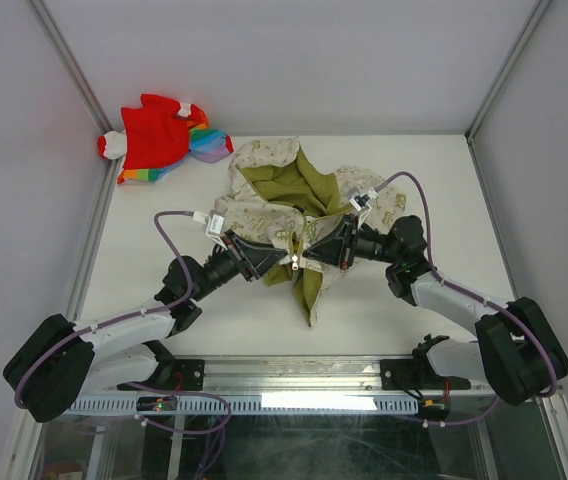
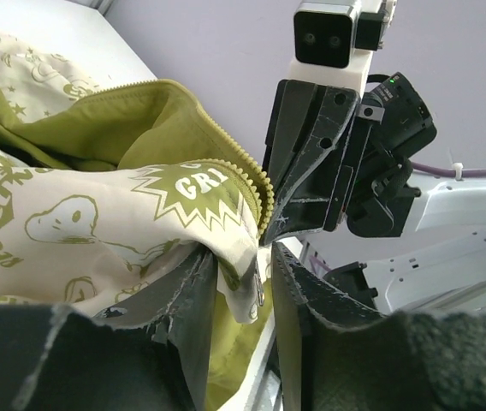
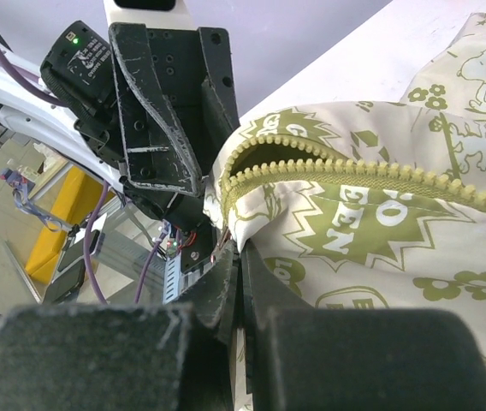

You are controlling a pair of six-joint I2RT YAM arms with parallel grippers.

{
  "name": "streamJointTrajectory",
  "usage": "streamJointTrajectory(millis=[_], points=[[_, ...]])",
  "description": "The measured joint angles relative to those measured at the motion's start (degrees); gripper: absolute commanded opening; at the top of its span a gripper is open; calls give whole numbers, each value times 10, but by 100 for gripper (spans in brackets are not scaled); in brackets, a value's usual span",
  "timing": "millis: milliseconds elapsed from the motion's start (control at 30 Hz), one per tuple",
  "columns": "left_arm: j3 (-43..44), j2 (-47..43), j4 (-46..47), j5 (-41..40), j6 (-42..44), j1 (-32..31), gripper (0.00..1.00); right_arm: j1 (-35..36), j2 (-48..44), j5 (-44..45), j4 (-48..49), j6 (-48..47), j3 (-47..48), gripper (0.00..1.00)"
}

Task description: Zip up the jacket

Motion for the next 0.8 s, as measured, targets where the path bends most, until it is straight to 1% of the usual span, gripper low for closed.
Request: streamJointTrajectory(millis=[133,367,467,500,533,600,633,800], points=[[0,10,3,3,-18,0,37,0,0,-5,4,0,0,0],[5,33,11,22,-46,0,36,0,0,-6,9,2,0,0],[6,35,16,29,-51,0,30,0,0,-6,12,3,0,0],[6,36,17,30,-53,0,26,0,0,-6,13,4,0,0],[6,36,18,30,-55,0,21,0,0,-6,14,4,0,0],[7,36,17,33,-59,0,5,0,1,-6,16,5,0,0],[9,37,17,34,-60,0,0,0,1,-6,17,5,0,0],[23,40,-2,48,-63,0,0,-1,4,-6,16,5,2,0]])
